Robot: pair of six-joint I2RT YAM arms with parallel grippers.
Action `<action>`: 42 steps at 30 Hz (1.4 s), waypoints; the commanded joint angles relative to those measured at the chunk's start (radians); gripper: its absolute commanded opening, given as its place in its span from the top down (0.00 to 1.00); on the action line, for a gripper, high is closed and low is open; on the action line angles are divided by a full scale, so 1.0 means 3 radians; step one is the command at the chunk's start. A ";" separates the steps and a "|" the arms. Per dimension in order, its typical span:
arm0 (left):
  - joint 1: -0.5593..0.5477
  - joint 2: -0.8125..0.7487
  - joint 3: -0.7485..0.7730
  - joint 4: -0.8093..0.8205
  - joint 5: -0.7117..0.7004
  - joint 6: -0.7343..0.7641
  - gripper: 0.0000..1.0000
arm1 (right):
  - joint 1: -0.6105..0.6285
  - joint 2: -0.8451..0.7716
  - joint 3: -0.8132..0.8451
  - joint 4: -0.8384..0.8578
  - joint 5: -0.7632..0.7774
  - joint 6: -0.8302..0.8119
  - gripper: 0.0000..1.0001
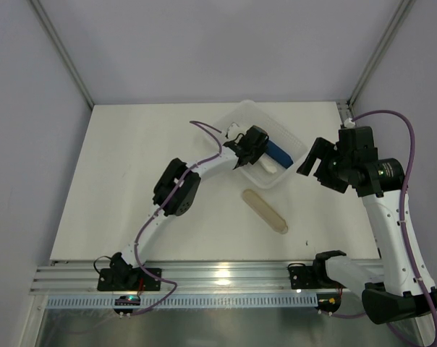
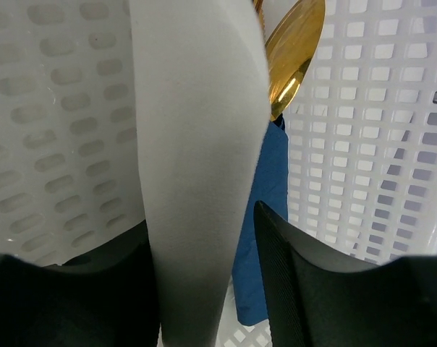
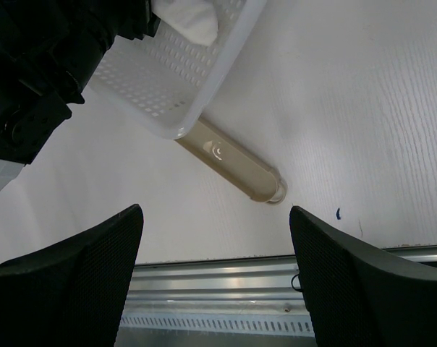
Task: Place the utensils on the paper napkin and roll it up
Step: Move the bin to the center of the board.
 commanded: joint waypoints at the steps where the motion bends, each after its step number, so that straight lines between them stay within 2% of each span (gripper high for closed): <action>1: 0.0040 -0.0138 -0.0118 -0.0529 0.0032 0.0022 0.48 | -0.0011 -0.0069 0.0100 -0.0019 -0.0014 -0.0051 0.15; 11: 0.0061 -0.0266 -0.0323 -0.0514 0.0144 -0.0014 0.43 | -0.0011 -0.0064 0.0064 -0.0009 -0.0029 -0.0046 0.15; 18: 0.0081 -0.0393 -0.0609 -0.0320 0.0231 0.0181 0.41 | -0.0006 -0.0039 0.0039 0.0006 -0.0050 -0.0041 0.15; 22: 0.0091 -0.0572 -0.0956 -0.0120 0.0241 0.0206 0.40 | -0.0011 -0.0023 0.0034 0.0011 -0.0055 -0.0046 0.15; 34: 0.0102 -0.0593 -0.1315 0.0319 0.0441 0.0334 0.38 | -0.0011 0.0023 -0.0084 0.0073 -0.0172 -0.0077 0.15; 38: 0.0117 -0.0644 -0.1428 0.0432 0.0477 0.0339 0.37 | -0.0016 0.0155 -0.0120 0.0129 -0.0285 -0.0051 0.17; 42: 0.0158 -0.0685 -0.1514 0.0524 0.0553 0.0288 0.36 | -0.0016 0.0573 -0.0028 0.0251 -0.0357 0.0056 0.21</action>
